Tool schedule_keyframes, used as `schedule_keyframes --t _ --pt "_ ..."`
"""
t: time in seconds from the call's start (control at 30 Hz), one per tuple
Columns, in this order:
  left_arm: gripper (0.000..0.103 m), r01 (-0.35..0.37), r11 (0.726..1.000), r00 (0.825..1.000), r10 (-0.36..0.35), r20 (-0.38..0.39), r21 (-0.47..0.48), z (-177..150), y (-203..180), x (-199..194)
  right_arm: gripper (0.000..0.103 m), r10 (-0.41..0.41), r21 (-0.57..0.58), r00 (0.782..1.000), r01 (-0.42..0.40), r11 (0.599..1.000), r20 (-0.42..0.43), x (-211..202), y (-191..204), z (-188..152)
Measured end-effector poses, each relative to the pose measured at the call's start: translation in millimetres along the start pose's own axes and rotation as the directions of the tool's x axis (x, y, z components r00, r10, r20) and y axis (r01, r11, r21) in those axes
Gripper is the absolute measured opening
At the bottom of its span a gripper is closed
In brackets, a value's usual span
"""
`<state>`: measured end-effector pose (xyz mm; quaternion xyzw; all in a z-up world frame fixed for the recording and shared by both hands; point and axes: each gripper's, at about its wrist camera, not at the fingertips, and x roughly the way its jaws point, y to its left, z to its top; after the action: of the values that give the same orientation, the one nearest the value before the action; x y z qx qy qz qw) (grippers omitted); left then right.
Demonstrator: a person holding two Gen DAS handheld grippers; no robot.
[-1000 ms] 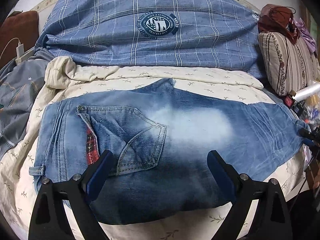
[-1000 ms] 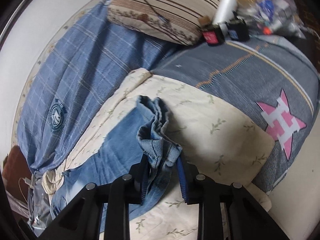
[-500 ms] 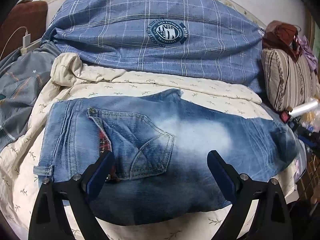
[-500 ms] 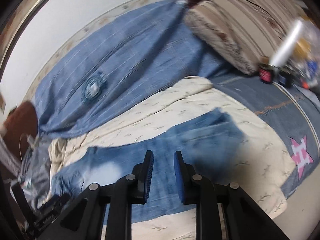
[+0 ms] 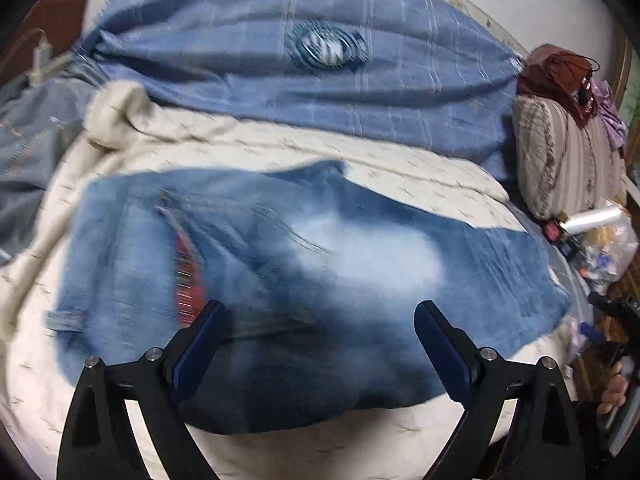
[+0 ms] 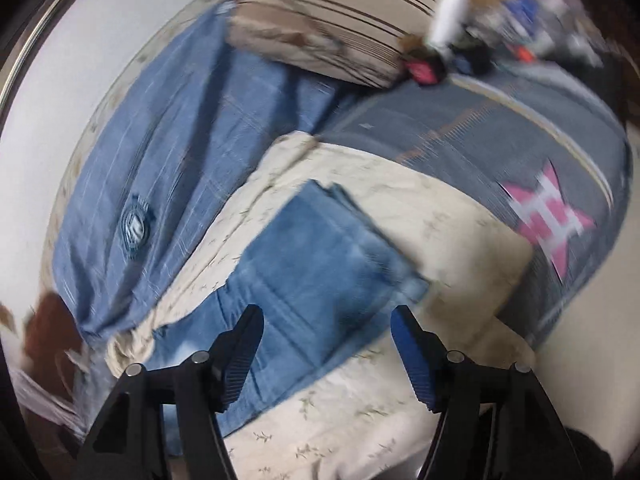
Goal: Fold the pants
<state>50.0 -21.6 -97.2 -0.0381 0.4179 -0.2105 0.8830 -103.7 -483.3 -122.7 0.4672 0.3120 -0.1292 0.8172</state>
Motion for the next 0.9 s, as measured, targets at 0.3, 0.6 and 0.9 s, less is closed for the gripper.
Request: schedule_keyframes --t 0.3,0.6,0.9 --pt "0.095 0.071 0.986 0.993 -0.056 -0.102 0.15 9.7 -74.8 30.2 0.07 0.078 0.177 0.995 -0.065 0.982 -0.069 38.4 -35.5 4.6" --pt "0.095 0.189 0.894 0.977 -0.13 -0.168 0.405 76.1 -180.5 79.6 0.07 0.098 0.196 0.994 -0.087 0.977 -0.048 49.7 -42.1 11.9" --pt "0.095 0.354 0.752 0.925 -0.194 -0.327 0.557 96.0 -278.1 160.3 0.058 0.08 0.17 0.996 -0.074 0.983 -0.031 58.9 -37.0 19.5"
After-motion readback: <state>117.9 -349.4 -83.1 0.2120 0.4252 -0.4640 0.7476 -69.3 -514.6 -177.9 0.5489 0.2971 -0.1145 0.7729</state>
